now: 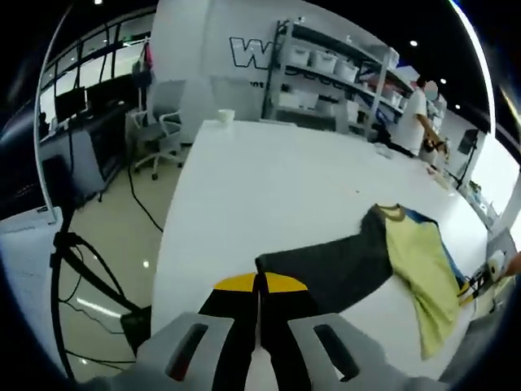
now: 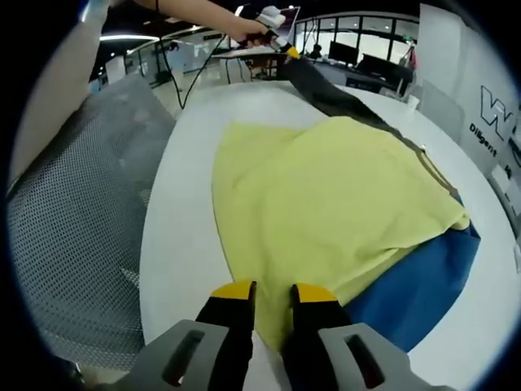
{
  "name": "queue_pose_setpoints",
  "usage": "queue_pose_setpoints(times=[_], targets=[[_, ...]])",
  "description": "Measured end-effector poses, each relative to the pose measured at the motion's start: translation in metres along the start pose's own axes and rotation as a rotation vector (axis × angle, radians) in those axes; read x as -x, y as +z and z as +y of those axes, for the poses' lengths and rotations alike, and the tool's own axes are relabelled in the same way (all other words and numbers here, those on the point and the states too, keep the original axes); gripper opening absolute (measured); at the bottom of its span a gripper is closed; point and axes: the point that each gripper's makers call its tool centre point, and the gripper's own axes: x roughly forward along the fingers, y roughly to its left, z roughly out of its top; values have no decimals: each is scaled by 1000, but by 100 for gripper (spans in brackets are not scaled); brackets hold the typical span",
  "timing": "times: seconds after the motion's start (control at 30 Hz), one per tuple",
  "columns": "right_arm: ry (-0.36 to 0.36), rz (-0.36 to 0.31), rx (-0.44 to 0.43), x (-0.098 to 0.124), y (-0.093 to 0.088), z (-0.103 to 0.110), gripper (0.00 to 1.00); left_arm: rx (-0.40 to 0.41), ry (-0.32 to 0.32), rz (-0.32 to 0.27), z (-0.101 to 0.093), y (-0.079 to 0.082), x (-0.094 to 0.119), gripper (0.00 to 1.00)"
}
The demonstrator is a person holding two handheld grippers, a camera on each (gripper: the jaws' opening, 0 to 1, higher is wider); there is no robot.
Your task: Fold the garment on the visible template until the final outline fits inside the template.
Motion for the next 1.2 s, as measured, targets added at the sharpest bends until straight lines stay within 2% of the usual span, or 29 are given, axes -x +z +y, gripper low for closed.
queue_pose_setpoints(times=[0.17,0.53,0.77,0.9,1.03,1.2], targets=[[0,4,-2,1,-1,0,12,23,53,39,21,-12,-7,1],[2,13,-3,1,-2,1,11,-20,109,89,44,-36,-21,1],[6,20,-7,4,-6,1,10,-104,165,104,63,-34,-27,1],[8,35,-13,3,-5,2,10,-91,157,114,64,-35,-36,1],[21,57,-3,3,-3,3,13,-90,142,138,54,-39,-41,1],[4,31,-22,8,7,-7,16,-87,131,180,53,-50,-40,1]])
